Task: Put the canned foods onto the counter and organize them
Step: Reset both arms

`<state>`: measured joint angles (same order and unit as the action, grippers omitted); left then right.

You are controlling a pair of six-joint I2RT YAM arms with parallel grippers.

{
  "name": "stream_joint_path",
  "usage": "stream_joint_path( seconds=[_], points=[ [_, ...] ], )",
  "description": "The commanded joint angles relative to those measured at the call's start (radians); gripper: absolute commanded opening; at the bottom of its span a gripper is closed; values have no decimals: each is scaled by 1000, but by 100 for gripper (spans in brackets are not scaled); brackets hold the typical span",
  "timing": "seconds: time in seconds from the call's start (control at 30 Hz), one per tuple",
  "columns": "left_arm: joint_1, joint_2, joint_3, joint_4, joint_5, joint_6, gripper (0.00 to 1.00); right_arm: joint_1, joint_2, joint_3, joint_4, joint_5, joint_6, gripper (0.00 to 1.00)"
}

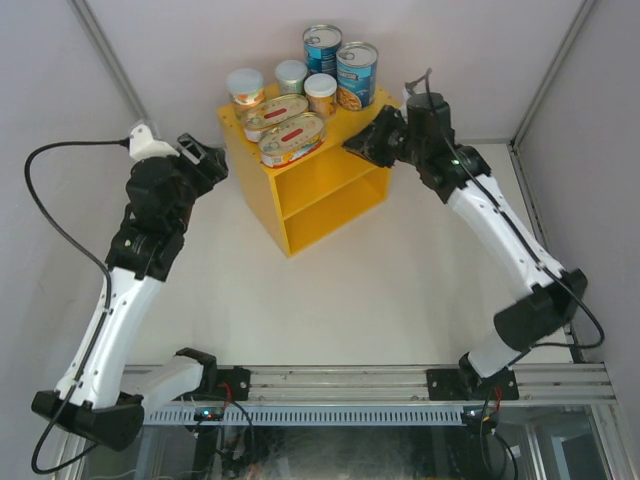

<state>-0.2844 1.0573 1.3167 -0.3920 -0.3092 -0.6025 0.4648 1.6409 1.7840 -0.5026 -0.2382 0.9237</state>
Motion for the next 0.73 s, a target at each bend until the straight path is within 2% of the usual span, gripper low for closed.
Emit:
stream_joint_path(
  seconds=[0.0,0.07,0.1,0.2,0.23,0.27,0.3,0.33,0.43,0.7],
  points=[
    [-61,-128,-94,-27,-129,149,74,-24,-224,-94,-81,112,-232,28],
    [-93,-188,-166,-23,-170,187,78,-37,-303,-174,-107,166,-335,44],
    [-108,-221,-212,-19,-190,198,79,-41,-342,-223,-115,204,-366,58],
    [-136,-330,-353,-2,-202,203,81,-51,-440,-352,-169,372,-397,88],
    [-142,-370,-396,0,-207,196,82,-53,-467,-388,-189,421,-395,95],
    [-144,-407,-441,-1,-212,188,88,-55,-496,-417,-207,466,-393,99],
    [-146,-447,-479,-1,-209,178,98,-56,-517,-439,-225,499,-389,100],
    [-146,-484,-516,-1,-197,169,99,-57,-536,-459,-240,519,-391,100],
    [-147,-568,-599,-13,-156,147,100,-61,-592,-503,-274,573,-391,100],
    [-151,-705,-687,-98,-184,118,100,-62,-686,-587,-299,625,-391,100]
  ],
)
